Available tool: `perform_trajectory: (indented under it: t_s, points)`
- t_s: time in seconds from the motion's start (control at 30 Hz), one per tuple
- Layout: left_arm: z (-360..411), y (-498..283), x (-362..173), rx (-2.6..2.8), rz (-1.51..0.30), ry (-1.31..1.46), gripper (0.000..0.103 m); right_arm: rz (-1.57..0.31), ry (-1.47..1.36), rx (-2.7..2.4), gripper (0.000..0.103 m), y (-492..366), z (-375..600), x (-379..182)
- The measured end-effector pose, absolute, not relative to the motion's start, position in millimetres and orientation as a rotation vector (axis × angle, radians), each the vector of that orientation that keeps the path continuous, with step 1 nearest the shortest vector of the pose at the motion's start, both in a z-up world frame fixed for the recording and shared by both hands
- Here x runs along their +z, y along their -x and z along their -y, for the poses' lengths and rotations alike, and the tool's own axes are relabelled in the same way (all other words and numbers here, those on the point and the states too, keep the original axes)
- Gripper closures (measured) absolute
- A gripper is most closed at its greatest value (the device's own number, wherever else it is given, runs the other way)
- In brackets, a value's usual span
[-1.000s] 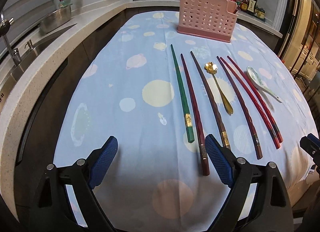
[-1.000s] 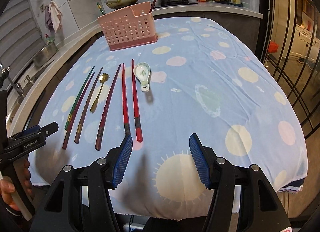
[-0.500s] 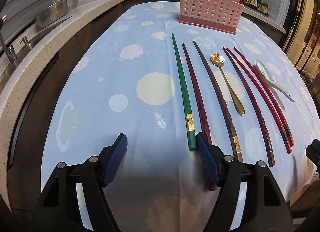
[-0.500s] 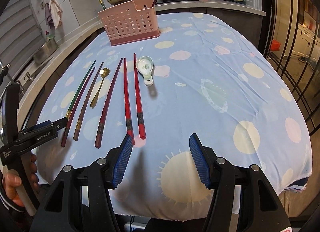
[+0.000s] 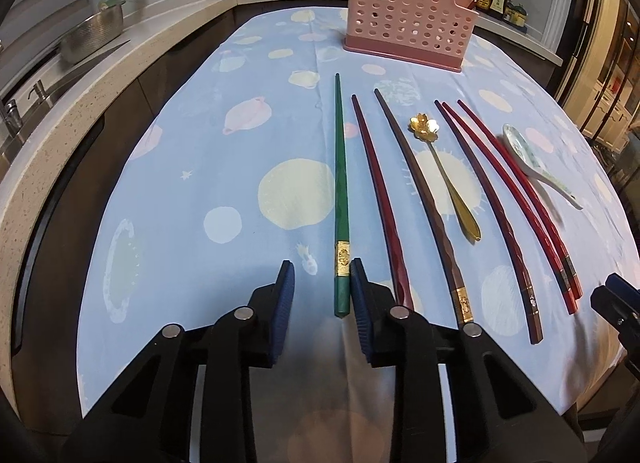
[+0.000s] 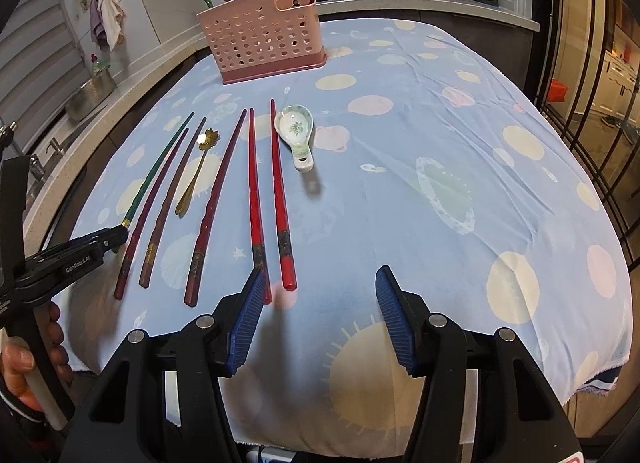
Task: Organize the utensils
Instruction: 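Grasp the second green chopstick with the left tool while the right grasps a red chopstick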
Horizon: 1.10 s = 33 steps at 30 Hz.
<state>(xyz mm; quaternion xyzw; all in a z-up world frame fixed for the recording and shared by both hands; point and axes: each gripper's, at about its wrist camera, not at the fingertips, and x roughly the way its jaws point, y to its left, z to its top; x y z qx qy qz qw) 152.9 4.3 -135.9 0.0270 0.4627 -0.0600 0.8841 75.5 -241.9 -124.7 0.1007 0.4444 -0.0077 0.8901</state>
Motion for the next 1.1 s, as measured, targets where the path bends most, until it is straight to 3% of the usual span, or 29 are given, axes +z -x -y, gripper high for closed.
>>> perform_trajectory:
  t_s: [0.13,0.37,1.1]
  points:
    - [-4,-155,-135,-0.143,-0.971,-0.034,0.088,-0.925,-0.204,-0.006,0.058,-85,239,-128]
    - [-8,-157,-135,-0.154,-0.979,0.006,0.088,-0.937,-0.186,0.024,0.077,-101,230,-134]
    - [-12,-154,-136,-0.165,-0.973,0.025,0.090,-0.922,-0.141,0.012,0.094,-107,228,-140]
